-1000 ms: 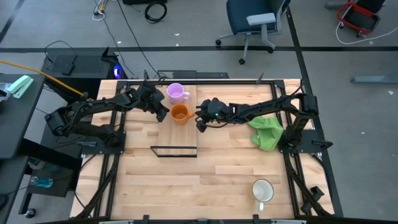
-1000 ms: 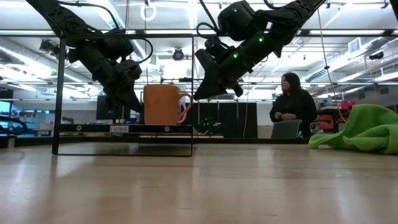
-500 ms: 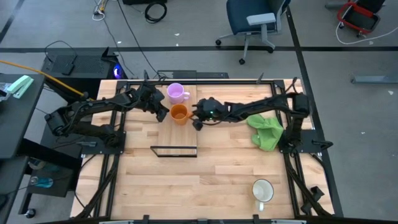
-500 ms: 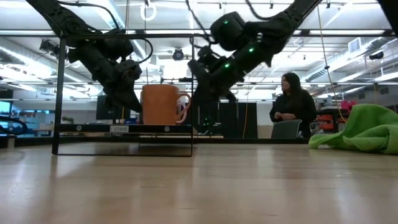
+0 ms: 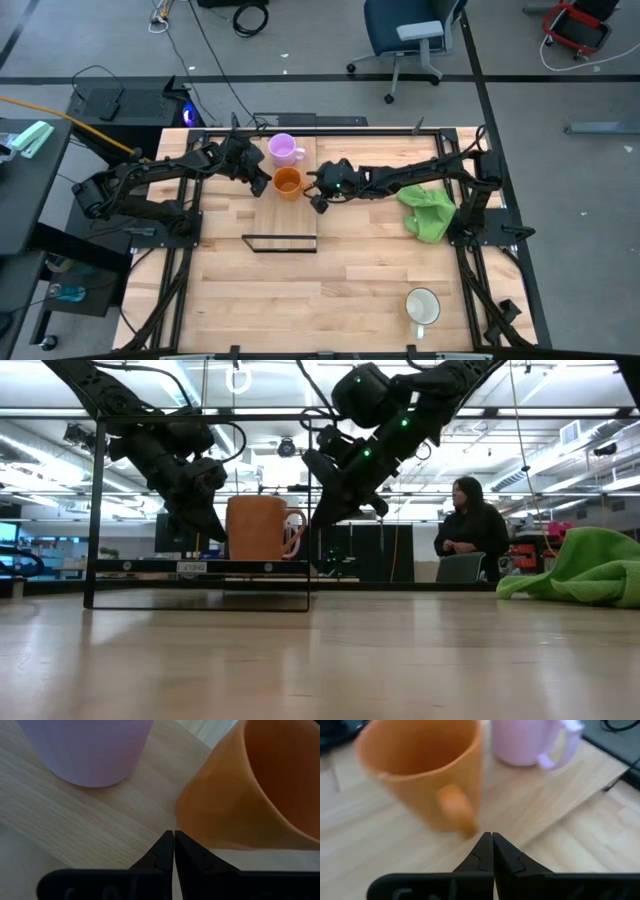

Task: Stack small to large cups/mugs on shelf
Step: Put the orange mug on the shelf

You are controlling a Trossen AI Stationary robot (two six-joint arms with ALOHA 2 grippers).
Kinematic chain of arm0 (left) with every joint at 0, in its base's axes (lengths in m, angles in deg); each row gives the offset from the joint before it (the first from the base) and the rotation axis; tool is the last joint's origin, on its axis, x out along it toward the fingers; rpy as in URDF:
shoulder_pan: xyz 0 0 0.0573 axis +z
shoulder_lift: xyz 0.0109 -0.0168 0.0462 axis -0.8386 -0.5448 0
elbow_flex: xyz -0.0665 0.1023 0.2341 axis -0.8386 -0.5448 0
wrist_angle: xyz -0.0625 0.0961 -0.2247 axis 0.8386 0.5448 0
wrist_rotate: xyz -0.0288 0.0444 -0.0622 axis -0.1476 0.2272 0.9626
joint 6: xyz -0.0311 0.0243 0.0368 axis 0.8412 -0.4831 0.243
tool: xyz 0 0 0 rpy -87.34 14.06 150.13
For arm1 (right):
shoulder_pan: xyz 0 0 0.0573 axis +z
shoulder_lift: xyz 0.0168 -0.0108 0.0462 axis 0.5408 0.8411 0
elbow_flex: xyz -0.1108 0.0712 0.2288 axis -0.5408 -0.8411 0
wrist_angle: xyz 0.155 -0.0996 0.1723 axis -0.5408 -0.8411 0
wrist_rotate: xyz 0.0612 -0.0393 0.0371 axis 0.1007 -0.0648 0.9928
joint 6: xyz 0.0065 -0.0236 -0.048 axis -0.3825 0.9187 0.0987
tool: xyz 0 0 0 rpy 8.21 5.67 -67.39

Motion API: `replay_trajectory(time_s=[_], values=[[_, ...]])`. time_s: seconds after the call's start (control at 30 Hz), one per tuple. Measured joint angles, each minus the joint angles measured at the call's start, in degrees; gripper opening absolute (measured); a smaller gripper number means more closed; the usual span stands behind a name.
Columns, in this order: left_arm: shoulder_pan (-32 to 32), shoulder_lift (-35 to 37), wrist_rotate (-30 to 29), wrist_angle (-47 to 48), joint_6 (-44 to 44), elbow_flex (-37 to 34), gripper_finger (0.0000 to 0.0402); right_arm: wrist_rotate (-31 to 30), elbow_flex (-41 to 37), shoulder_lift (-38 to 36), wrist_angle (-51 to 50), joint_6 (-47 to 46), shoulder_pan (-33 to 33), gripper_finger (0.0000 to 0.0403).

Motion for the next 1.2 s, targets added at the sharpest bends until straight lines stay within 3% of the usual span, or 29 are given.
replay_trajectory(time_s=[0.97, 1.2], values=[[0.0, 0.0, -0.5, 0.2, 0.1, 0.0, 0.0016, 1.6, 0.2, -0.3, 3.5, 1.7, -1.7, 0.0], [0.0, 0.0, -1.7, 0.1, 0.2, 0.0, 0.0022, 5.0, 3.0, -0.4, 3.5, 4.5, -2.4, 0.0]])
